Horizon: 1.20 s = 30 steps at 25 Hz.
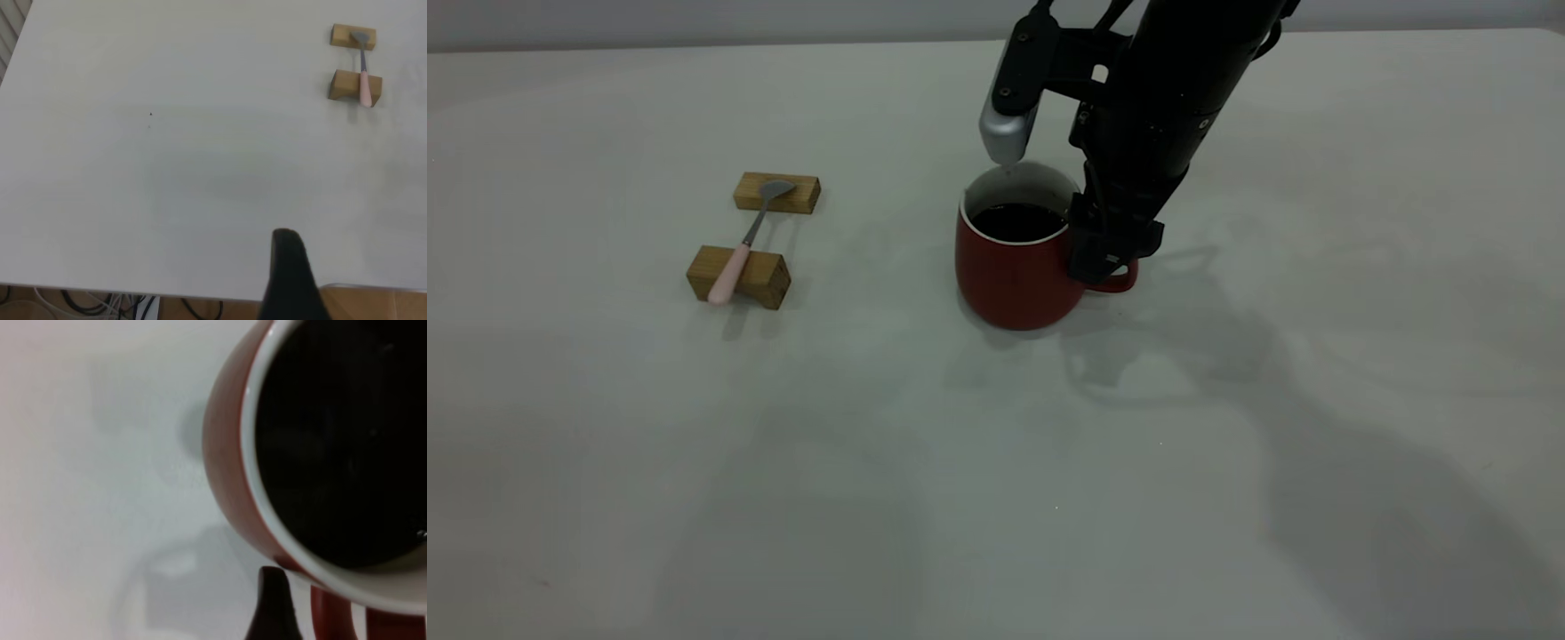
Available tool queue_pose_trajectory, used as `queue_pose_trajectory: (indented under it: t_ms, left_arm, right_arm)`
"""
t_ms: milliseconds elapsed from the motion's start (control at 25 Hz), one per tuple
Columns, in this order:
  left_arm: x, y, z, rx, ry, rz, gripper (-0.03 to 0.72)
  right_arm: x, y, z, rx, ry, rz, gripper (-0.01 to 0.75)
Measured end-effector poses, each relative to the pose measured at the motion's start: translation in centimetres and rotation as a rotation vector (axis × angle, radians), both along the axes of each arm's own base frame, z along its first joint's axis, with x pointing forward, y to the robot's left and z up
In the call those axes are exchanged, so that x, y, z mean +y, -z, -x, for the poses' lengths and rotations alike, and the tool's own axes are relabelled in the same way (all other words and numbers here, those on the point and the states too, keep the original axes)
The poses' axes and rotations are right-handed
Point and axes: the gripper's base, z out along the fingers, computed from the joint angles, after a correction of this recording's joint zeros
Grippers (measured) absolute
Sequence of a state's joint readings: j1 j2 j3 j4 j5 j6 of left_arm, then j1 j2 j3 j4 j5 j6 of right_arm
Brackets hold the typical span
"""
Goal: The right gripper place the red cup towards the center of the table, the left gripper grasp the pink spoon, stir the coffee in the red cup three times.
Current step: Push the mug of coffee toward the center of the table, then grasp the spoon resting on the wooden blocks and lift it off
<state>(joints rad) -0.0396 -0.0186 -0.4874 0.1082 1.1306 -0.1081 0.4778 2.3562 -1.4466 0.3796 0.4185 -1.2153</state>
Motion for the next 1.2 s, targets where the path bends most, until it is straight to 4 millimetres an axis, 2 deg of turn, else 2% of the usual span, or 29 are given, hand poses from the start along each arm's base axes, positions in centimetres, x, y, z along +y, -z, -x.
queue_pose_trajectory:
  t_ms: [120,240,320,520,720,840,920,1040,1120,1200]
  left_arm:
    - [0.0,0.0,0.0,0.0,0.0,0.0,0.583]
    - [0.0,0.0,0.0,0.0,0.0,0.0,0.583]
    - [0.0,0.0,0.0,0.0,0.0,0.0,0.583]
    - [0.0,0.0,0.0,0.0,-0.001,0.001,0.583]
    - [0.0,0.0,0.0,0.0,-0.001,0.001,0.583]
    - [0.0,0.0,0.0,0.0,-0.001,0.001,0.583]
    - [0.0,0.0,0.0,0.0,-0.001,0.001,0.583]
    - [0.0,0.0,0.0,0.0,-0.001,0.001,0.583]
    - [0.0,0.0,0.0,0.0,-0.001,0.001,0.583]
    - [0.0,0.0,0.0,0.0,-0.001,0.001,0.583]
  right_arm:
    - [-0.1,-0.4,0.1,0.019,0.006,-0.002,0.613]
    - [-0.4,-2.6,0.1,0.041,0.037,-0.017,0.609]
    - [-0.8,-5.0,0.2,0.057,0.073,-0.03,0.608]
    - [-2.6,-13.6,1.8,0.133,0.31,-0.062,0.595]
    - [-5.1,-22.1,6.1,0.235,0.567,-0.042,0.584]
    - [-6.4,-25.9,8.7,0.261,0.699,-0.063,0.583]
    - [-7.2,-27.9,10.1,0.236,0.748,-0.108,0.583]
    - [-8.7,-30.4,13.3,0.192,0.762,-0.167,0.583]
    - [-10.1,-31.9,16.4,0.158,0.774,-0.212,0.583]
    - [-11.7,-32.0,19.7,0.147,0.796,-0.235,0.583]
